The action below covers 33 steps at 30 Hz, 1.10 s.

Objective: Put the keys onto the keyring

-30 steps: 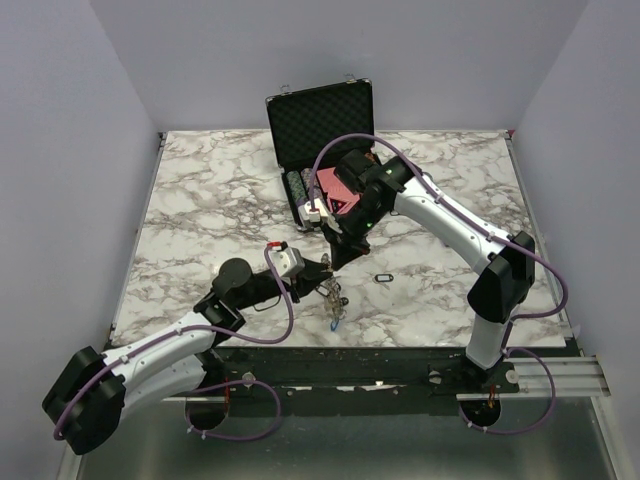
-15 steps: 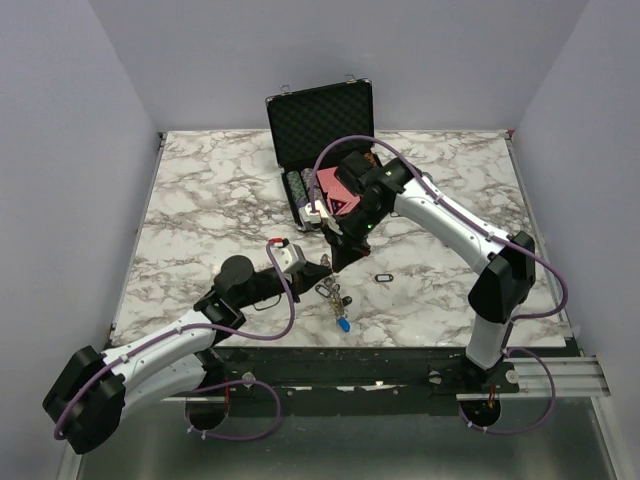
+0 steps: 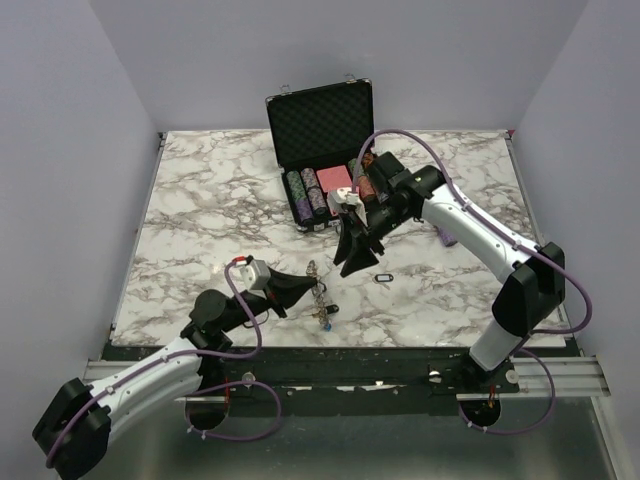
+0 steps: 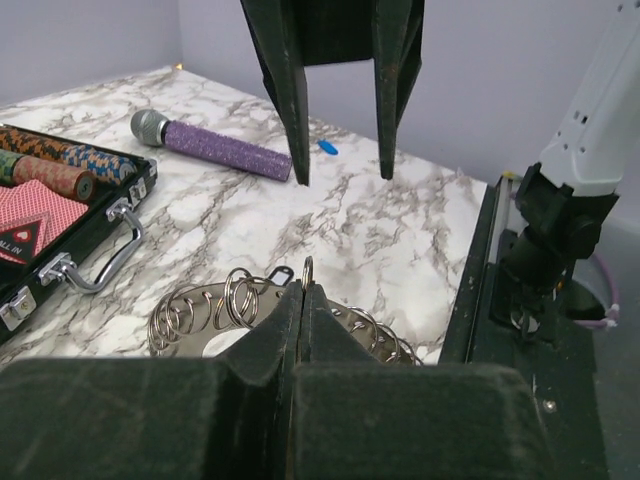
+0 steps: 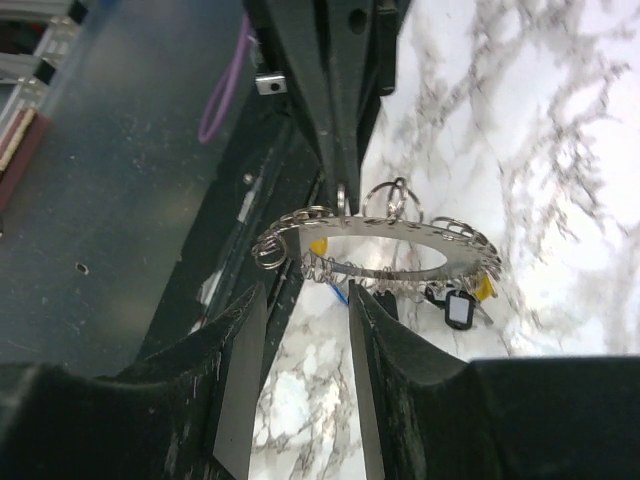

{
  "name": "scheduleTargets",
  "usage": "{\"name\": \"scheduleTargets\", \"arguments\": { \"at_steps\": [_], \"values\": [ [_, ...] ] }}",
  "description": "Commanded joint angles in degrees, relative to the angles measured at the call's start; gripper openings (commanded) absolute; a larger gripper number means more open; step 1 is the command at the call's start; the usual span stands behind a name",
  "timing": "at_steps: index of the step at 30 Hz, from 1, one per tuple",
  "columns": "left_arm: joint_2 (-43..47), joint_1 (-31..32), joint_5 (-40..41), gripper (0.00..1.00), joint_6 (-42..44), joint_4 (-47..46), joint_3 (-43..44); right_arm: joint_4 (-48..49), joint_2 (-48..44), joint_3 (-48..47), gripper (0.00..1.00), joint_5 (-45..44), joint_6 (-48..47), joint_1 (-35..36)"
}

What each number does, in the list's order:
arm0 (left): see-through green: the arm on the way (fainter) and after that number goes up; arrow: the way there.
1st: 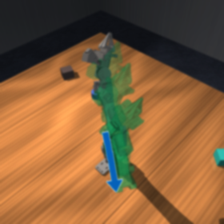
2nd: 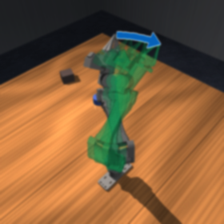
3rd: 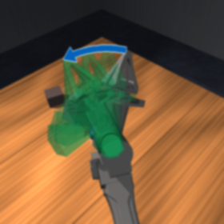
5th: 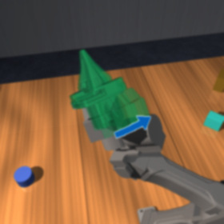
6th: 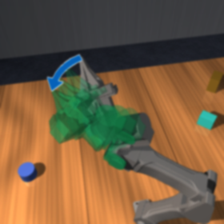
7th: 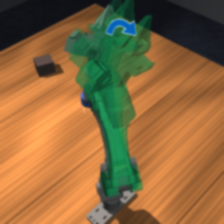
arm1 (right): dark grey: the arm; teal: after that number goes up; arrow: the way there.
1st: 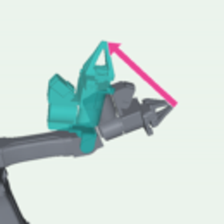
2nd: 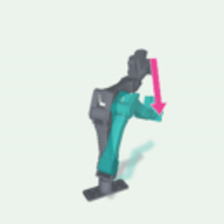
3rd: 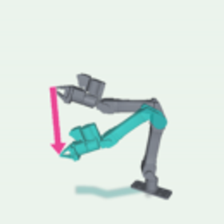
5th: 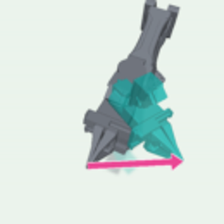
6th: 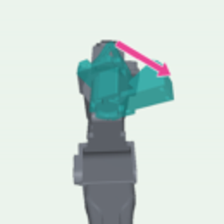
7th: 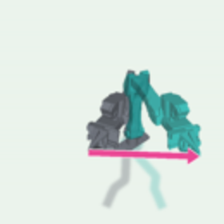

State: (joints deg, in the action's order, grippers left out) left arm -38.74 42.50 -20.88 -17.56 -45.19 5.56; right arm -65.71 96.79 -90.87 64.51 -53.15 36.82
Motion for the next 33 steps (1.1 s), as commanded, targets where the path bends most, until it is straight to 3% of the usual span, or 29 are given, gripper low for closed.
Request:
{"name": "scheduleTargets", "arguments": {
  "at_steps": [1, 7, 15, 24, 33],
  "values": [
    [4.2, 0.1, 2.9, 0.00, -6.3, -8.3, -2.0, 1.9, -1.4, 4.3, 0.47, 14.0, -7.6, -0.1],
    [4.9, 0.1, 4.1, 0.00, -11.3, -13.9, -4.3, 1.1, 0.7, 3.9, 0.47, 16.0, -10.3, -0.1],
    [4.4, 0.1, 3.2, 0.00, -13.3, -15.0, -5.1, 22.6, -4.3, 10.1, 0.47, 9.0, 13.8, -0.1],
    [4.9, 0.1, 2.3, 0.00, -12.7, -13.5, -4.2, 24.3, -6.5, 12.8, 0.46, 13.3, 13.1, 1.8],
    [1.9, 0.1, 2.0, 0.00, -14.4, -16.7, -3.7, 32.5, -6.5, 15.5, 0.42, 10.1, 21.3, 4.9]
  ]
}}
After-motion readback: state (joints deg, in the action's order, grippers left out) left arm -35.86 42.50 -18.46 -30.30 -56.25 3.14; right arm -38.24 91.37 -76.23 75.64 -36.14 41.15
